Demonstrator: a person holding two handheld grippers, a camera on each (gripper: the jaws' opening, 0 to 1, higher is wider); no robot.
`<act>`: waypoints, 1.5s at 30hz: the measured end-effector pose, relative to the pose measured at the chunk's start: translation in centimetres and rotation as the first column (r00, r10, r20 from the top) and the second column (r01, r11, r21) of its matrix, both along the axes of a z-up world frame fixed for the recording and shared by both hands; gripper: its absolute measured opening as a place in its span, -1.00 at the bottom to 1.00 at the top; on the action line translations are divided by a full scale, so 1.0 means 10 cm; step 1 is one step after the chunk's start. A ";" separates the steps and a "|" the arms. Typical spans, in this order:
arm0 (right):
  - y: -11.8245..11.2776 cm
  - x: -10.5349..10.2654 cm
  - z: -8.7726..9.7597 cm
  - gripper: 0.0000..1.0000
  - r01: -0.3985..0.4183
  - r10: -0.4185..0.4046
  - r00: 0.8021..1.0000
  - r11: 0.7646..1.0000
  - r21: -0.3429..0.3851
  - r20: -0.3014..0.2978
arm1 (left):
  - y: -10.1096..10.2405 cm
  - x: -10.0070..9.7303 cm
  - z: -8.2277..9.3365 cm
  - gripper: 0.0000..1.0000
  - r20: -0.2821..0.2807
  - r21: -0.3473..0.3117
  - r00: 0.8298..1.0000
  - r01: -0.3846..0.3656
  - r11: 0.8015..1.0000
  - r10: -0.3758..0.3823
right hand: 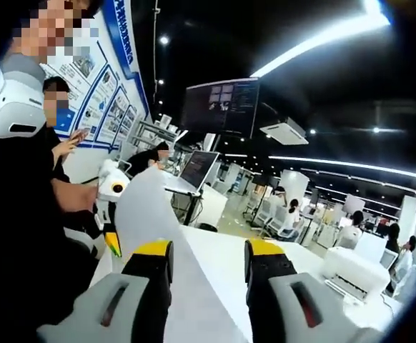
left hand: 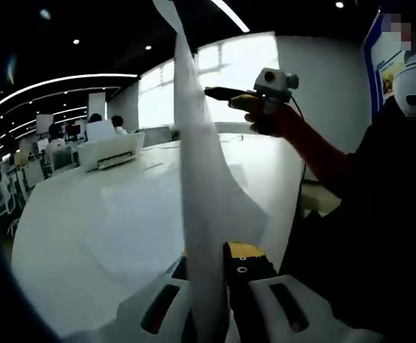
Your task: Organize the stack of printing papers by aligning and flattening the scattered papers on the table
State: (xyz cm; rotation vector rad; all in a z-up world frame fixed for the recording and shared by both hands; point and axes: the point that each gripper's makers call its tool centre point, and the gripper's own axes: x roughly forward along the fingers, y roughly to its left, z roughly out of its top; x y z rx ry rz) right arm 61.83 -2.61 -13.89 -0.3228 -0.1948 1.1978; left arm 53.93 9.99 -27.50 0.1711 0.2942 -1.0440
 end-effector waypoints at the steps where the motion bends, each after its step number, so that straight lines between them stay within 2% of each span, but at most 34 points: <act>1: 0.00 -0.01 -0.01 -0.29 0.001 -0.001 1.000 1.000 -0.002 -0.002 | 0.02 -0.01 -0.01 -0.89 -0.003 0.000 1.000 -0.002 1.000 0.002; 12: -0.12 -0.01 -0.08 -0.30 0.034 -0.035 0.999 0.999 -0.005 -0.020 | 0.19 -0.03 -0.07 -0.89 -0.009 -0.004 1.000 -0.030 1.000 0.030; 17: -0.20 0.00 -0.11 -0.30 0.057 -0.057 0.998 0.998 -0.005 -0.023 | 0.26 -0.04 -0.06 -0.89 0.020 -0.004 0.999 -0.039 0.999 0.039; 27: -0.44 0.10 -0.18 -0.30 0.132 -0.132 0.990 0.991 0.002 -0.057 | 0.29 -0.06 -0.01 -0.89 0.064 -0.015 0.997 -0.043 0.999 0.044; 34: -0.53 0.12 -0.22 -0.32 0.159 -0.158 0.985 0.987 0.006 -0.073 | 0.30 -0.07 -0.02 -0.89 0.062 -0.030 0.997 -0.050 0.998 0.052; 45: -0.72 0.14 -0.31 -0.35 0.200 -0.198 0.976 0.980 0.014 -0.095 | 0.32 -0.10 -0.03 -0.89 0.072 -0.017 0.996 -0.053 0.998 0.054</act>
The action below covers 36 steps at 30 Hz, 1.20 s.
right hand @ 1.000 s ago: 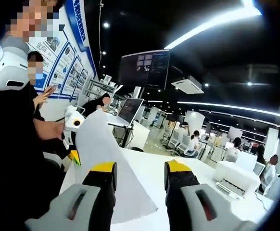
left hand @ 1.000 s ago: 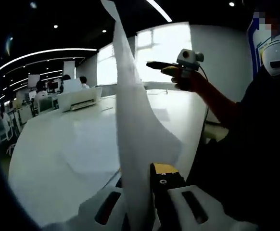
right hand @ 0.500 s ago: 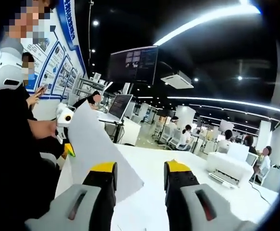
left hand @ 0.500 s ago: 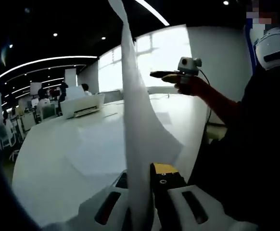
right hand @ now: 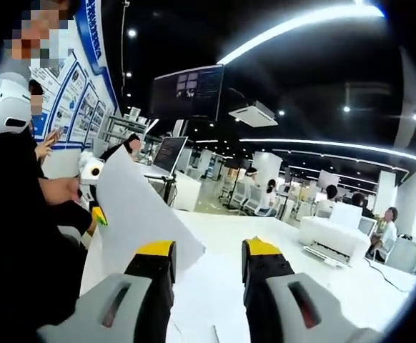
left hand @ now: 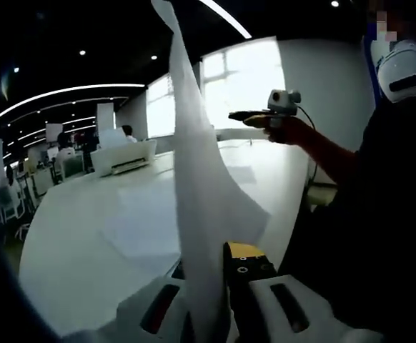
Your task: Organize the stack of printing papers by aligning and flattening the scattered papers on the table
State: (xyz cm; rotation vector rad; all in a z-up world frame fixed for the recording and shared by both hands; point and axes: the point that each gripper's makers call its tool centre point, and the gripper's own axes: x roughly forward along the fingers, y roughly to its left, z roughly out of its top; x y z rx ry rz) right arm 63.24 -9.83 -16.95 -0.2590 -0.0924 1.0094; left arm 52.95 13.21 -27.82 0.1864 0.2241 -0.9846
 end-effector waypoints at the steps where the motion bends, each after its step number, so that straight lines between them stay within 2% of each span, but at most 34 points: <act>1: -0.05 0.02 -0.02 -0.35 0.019 -0.019 1.000 1.000 0.002 -0.007 | 0.02 0.01 0.00 -0.89 -0.004 -0.009 1.000 -0.007 1.000 0.007; 12: -0.42 0.15 -0.05 -0.36 0.146 -0.145 0.988 0.989 0.023 -0.043 | 0.02 0.01 -0.04 -0.89 -0.003 -0.004 1.000 -0.025 1.000 0.025; 18: -0.61 0.25 -0.17 -0.37 0.227 -0.225 0.971 0.974 0.007 -0.078 | 0.03 0.02 -0.03 -0.89 0.001 -0.009 1.000 -0.027 1.000 0.027; 23: -0.77 0.37 -0.31 -0.38 0.296 -0.296 0.948 0.955 -0.022 -0.113 | 0.05 0.03 -0.04 -0.89 -0.002 -0.008 1.000 -0.029 1.000 0.029; 29: -0.88 0.47 -0.40 -0.38 0.337 -0.337 0.929 0.941 -0.023 -0.153 | 0.04 0.04 -0.06 -0.89 -0.004 -0.004 1.000 -0.028 1.000 0.028; 36: -0.91 0.49 -0.45 -0.39 0.357 -0.355 0.919 0.934 -0.018 -0.174 | 0.05 0.05 -0.06 -0.89 -0.005 -0.004 0.999 -0.033 0.999 0.033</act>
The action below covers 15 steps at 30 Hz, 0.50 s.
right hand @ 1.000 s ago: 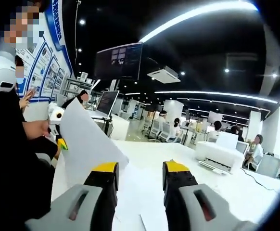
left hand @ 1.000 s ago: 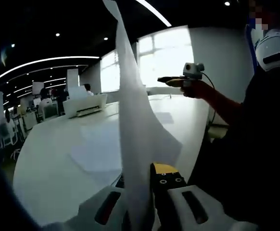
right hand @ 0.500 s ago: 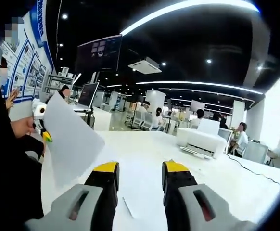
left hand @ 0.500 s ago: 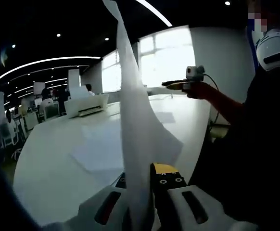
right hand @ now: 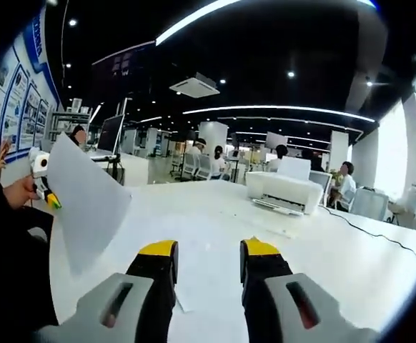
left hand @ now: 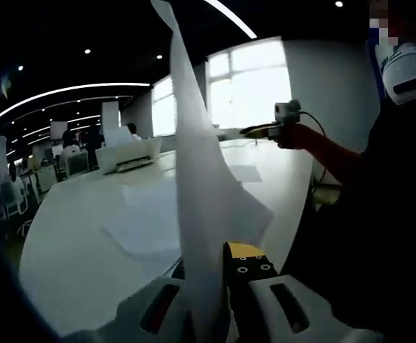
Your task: Organize the stack of printing papers by aligning and flattening the scattered papers on the table
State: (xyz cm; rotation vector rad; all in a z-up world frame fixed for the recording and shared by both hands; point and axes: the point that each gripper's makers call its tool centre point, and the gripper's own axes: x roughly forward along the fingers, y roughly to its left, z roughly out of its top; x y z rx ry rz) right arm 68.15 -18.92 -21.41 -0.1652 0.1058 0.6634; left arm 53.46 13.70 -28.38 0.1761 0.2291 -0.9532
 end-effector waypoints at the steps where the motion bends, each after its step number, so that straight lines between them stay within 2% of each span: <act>1: -0.01 0.02 0.00 -0.40 0.003 -0.003 1.000 1.000 0.004 -0.005 | 0.00 0.00 0.00 -0.89 0.000 0.000 1.000 0.000 1.000 0.000; 5: -0.02 0.06 0.04 -0.41 0.002 -0.002 1.000 0.999 0.043 -0.011 | -0.01 0.00 0.00 -0.89 -0.002 0.006 1.000 0.004 1.000 -0.004; 11: 0.01 0.16 0.08 -0.41 0.016 -0.016 1.000 0.999 0.028 -0.013 | -0.02 0.00 0.01 -0.89 -0.001 0.007 1.000 0.007 1.000 -0.007; 15: 0.00 0.28 0.02 -0.40 0.040 -0.041 0.999 0.999 -0.021 -0.028 | -0.03 0.00 -0.01 -0.89 -0.007 0.010 1.000 0.005 1.000 -0.005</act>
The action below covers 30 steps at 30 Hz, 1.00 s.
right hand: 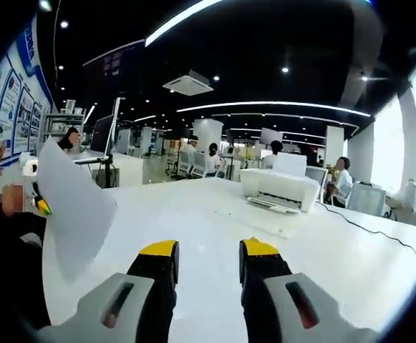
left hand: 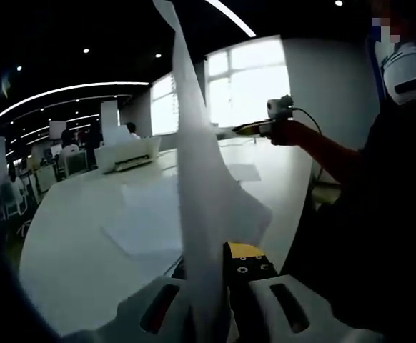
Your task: Organize the stack of printing papers by aligning and flattening the scattered papers on the table
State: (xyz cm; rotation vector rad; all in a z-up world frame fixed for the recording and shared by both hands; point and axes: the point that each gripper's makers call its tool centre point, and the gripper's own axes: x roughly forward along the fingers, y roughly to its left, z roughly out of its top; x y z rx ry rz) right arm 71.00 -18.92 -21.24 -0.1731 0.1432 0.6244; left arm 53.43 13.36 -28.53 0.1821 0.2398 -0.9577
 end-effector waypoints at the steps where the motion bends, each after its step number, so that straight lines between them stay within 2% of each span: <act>1: -0.02 0.05 -0.05 -0.39 0.008 -0.009 1.000 0.999 -0.033 -0.008 | 0.00 0.00 -0.01 -0.89 -0.002 0.001 1.000 -0.001 1.000 0.001; 4: -0.03 0.16 -0.15 -0.39 0.020 -0.022 0.999 0.997 -0.069 -0.030 | 0.01 0.01 -0.03 -0.89 -0.009 0.000 1.000 -0.003 1.000 0.003; 15: -0.11 0.41 -0.36 -0.38 0.045 -0.050 0.995 0.997 -0.062 -0.085 | 0.00 0.02 -0.06 -0.89 -0.023 0.002 1.000 0.001 1.000 0.000; 23: -0.22 0.58 -0.43 -0.38 0.087 -0.089 0.990 0.996 -0.025 -0.109 | 0.02 0.03 -0.06 -0.89 -0.022 0.002 1.000 -0.007 1.000 0.007; 30: -0.20 0.70 -0.46 -0.39 0.102 -0.103 0.988 0.995 -0.017 -0.118 | 0.03 0.05 -0.06 -0.89 -0.020 0.009 1.000 -0.009 1.000 0.009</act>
